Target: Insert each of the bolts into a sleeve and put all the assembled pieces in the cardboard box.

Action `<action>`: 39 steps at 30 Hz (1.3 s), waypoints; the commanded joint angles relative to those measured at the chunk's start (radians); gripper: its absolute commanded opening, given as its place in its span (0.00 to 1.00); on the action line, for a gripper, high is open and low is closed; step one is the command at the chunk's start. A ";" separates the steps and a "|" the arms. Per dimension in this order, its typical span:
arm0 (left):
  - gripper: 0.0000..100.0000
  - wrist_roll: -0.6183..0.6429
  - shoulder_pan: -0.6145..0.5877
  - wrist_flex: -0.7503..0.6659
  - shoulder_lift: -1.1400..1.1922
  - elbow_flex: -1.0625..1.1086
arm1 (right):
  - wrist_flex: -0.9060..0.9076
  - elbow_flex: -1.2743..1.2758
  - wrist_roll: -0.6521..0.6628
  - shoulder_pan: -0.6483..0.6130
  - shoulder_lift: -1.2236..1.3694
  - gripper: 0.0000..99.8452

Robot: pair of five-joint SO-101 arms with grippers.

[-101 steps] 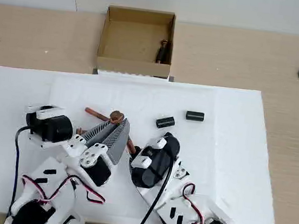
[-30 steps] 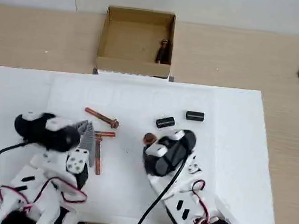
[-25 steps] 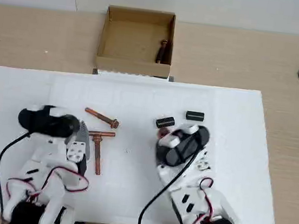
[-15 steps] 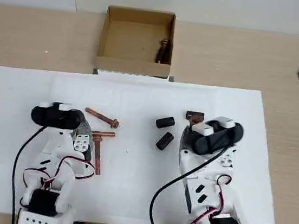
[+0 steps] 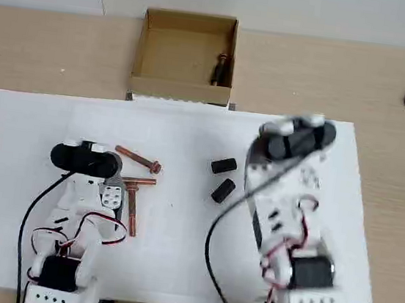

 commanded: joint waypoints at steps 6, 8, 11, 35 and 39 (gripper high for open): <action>0.01 0.029 -0.003 0.003 -0.011 -0.004 | -0.122 -0.559 -0.011 0.005 0.621 0.00; 0.01 0.028 -0.003 0.003 -0.011 -0.004 | -0.122 -0.695 -0.011 0.004 0.754 0.00; 0.01 0.028 -0.003 0.003 -0.011 -0.004 | -0.122 -0.898 -0.011 0.002 0.940 0.00; 0.01 0.028 -0.035 0.003 -0.011 -0.004 | -0.113 -1.938 0.227 -0.154 2.003 0.02; 0.01 0.028 -0.035 0.003 -0.011 -0.004 | -0.045 -1.978 0.244 -0.154 2.049 0.14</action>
